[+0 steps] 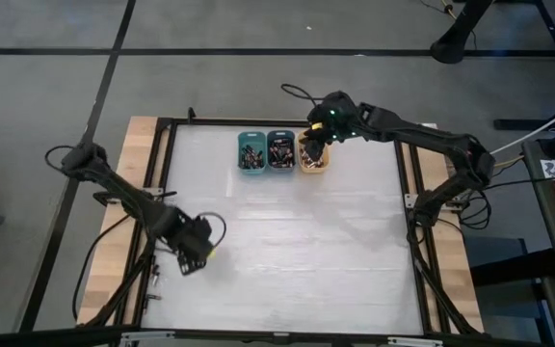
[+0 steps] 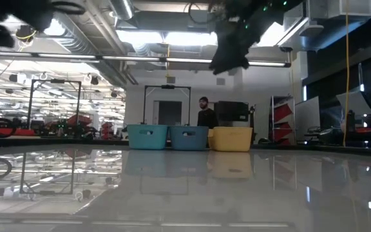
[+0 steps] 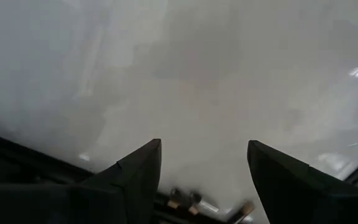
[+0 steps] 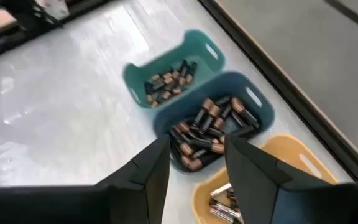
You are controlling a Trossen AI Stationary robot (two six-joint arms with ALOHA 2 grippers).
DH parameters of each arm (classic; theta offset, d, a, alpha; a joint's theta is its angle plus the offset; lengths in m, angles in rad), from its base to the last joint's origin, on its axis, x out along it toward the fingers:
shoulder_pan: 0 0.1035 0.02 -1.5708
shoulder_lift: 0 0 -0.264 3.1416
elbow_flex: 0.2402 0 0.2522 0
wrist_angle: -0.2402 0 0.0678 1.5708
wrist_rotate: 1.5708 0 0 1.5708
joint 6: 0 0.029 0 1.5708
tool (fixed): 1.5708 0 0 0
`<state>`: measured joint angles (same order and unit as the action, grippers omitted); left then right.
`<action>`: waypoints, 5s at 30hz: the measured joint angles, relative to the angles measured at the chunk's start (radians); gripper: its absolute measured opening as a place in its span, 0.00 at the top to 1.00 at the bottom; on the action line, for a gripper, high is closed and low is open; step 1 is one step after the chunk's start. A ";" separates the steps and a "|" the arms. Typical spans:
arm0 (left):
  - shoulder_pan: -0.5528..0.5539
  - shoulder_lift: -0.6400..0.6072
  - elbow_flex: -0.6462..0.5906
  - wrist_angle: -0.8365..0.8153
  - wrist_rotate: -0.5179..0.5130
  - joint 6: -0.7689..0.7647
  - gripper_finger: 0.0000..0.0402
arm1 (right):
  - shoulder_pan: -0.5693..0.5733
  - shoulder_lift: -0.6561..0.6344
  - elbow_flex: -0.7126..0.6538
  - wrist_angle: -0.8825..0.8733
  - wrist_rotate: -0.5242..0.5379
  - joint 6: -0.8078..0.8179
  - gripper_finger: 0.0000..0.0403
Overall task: Sort batteries
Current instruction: Put the silver battery into the yellow bin
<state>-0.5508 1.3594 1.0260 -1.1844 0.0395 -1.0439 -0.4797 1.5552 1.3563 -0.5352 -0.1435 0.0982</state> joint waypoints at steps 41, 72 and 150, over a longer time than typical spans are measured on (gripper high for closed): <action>-0.360 0.245 -0.219 0.392 0.377 -0.746 0.43 | 0.029 -0.040 0.000 0.005 -0.033 0.037 0.62; -0.326 0.243 -0.298 0.547 0.408 -0.597 0.59 | 0.029 -0.040 0.000 0.011 -0.033 0.035 0.62; 0.333 -0.295 -0.240 1.188 -0.535 0.456 0.98 | 0.266 0.022 -0.001 0.525 -0.370 0.212 0.58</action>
<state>-0.2174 1.0641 0.7856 0.0040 -0.4958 -0.5875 -0.2138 1.5772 1.3556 -0.0107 -0.5131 0.3102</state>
